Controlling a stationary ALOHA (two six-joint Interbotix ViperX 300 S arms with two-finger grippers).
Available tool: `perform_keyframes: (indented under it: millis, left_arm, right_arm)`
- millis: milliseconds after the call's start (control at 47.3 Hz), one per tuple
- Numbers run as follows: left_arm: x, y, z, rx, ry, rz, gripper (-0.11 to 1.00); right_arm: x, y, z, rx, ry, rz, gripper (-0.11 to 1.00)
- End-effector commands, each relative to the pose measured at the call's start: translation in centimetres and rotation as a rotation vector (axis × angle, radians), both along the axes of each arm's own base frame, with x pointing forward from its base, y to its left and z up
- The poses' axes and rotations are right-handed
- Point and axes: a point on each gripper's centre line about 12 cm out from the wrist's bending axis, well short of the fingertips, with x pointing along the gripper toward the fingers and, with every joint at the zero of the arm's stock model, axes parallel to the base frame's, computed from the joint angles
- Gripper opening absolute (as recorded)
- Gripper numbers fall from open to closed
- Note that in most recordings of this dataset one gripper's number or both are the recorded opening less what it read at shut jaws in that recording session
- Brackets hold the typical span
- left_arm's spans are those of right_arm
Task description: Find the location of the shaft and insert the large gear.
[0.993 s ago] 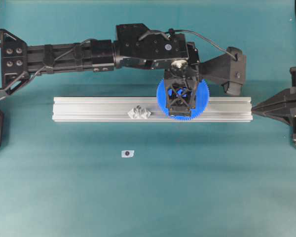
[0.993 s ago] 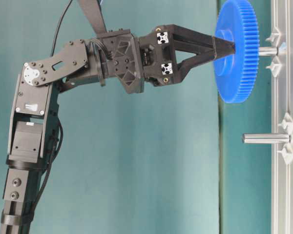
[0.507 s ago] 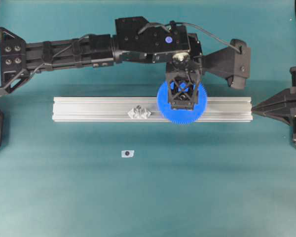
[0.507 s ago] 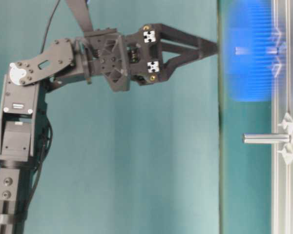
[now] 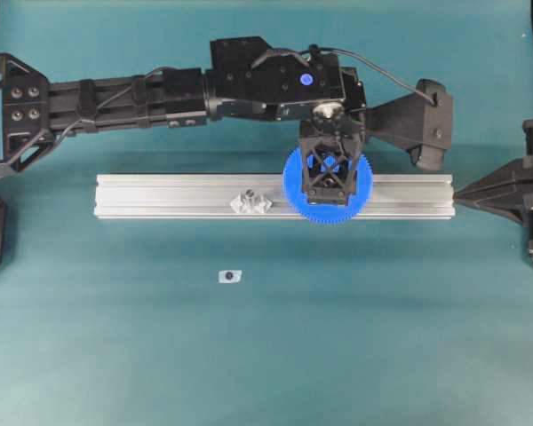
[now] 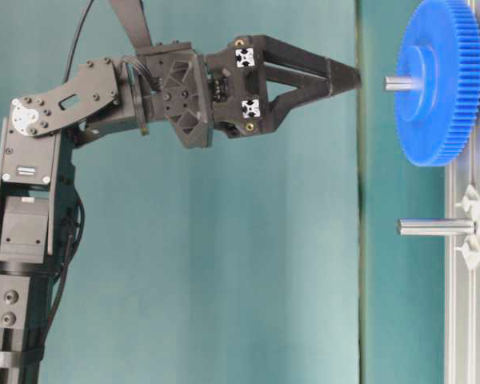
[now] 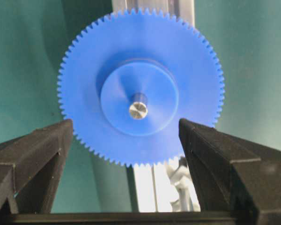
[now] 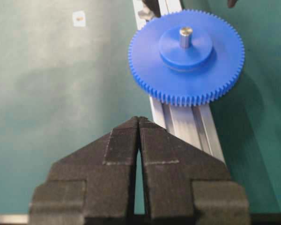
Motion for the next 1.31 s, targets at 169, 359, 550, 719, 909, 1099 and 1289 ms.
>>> perform_keyframes:
  millis: [169,359,550,719,909,1099,1289]
  left_arm:
    - [0.0,-0.2,2.1,0.007,-0.047,0.000,0.88]
    - [0.0,-0.2,2.2,0.006,-0.049,0.001,0.88]
    - [0.0,-0.3,2.3,0.006,-0.049,0.000,0.88]
    - [0.0,-0.8,2.4,0.006,-0.052,-0.009,0.88]
    - [0.0,-1.4,2.5,0.005,-0.052,-0.019,0.88]
    - [-0.1,-1.8,2.8,0.004,-0.051,-0.020,0.88]
    - [-0.2,-1.9,3.9,0.004,-0.074,-0.016,0.88]
  right_arm:
    - [0.2,0.0,0.4,0.008,-0.010,-0.006,0.01]
    - [0.2,0.0,0.4,0.009,-0.010,-0.006,0.01]
    - [0.2,0.0,0.4,0.008,-0.008,-0.006,0.01]
    - [0.2,0.0,0.4,0.009,-0.011,-0.007,0.01]
    - [0.2,0.0,0.4,0.010,-0.010,-0.007,0.01]
    - [0.2,0.0,0.3,0.009,-0.010,-0.007,0.01]
    - [0.2,0.0,0.3,0.009,-0.007,-0.007,0.01]
